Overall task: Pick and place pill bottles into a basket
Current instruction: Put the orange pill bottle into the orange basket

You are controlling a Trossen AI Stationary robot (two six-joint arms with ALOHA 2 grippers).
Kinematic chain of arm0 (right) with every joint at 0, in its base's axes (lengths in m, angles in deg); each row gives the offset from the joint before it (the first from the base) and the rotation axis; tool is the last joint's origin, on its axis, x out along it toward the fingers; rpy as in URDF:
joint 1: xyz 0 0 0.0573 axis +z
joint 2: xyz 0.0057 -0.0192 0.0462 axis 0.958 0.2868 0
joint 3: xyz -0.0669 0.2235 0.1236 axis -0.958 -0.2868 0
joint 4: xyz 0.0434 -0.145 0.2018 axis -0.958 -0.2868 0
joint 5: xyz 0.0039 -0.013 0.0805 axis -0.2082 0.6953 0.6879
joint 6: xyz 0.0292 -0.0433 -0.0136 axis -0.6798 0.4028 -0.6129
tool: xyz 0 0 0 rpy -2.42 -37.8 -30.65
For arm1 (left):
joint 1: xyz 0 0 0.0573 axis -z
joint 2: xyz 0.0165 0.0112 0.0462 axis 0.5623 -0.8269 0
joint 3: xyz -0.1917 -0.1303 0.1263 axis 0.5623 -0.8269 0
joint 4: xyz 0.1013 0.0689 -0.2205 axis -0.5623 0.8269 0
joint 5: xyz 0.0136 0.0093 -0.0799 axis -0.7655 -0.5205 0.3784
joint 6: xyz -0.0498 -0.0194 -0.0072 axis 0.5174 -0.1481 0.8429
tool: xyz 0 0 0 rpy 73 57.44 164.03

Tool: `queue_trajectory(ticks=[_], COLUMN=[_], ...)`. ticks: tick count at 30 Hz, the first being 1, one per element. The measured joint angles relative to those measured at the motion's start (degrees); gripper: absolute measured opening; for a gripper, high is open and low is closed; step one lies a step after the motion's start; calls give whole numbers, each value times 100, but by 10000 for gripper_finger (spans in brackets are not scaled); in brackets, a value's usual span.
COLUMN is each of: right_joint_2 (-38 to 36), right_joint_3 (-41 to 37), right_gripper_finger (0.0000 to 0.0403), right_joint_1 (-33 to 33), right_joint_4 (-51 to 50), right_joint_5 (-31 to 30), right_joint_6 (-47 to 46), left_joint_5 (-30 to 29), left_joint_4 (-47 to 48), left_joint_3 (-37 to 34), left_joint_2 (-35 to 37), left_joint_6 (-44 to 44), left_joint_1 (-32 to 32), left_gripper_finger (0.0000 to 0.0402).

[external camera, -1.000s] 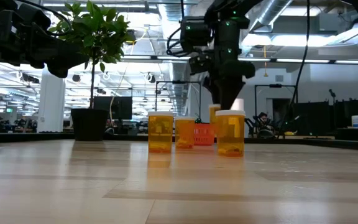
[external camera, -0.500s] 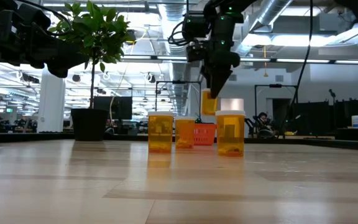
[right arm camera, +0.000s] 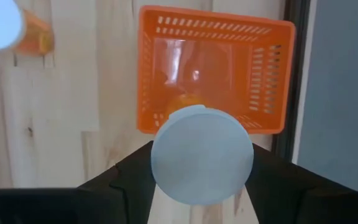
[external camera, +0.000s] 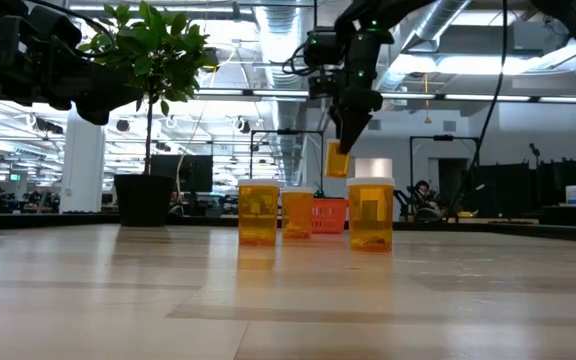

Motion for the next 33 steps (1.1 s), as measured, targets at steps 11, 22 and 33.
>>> queue_trajectory(ticks=[11, 22, 33], right_joint_2=[0, 1, 7], right_joint_3=[0, 0, 0], right_gripper_finger=[212, 205, 196], right_joint_1=[-70, -102, -216], right_joint_4=[282, 390, 531], right_joint_5=[289, 376, 430], right_joint_6=[131, 187, 186], left_joint_5=[0, 1, 0], left_joint_4=[0, 0, 0], left_joint_3=[1, 1, 1], left_joint_2=[0, 0, 1], left_joint_6=[1, 1, 1], left_joint_1=[-1, -1, -2], left_gripper_finger=[209, 209, 209])
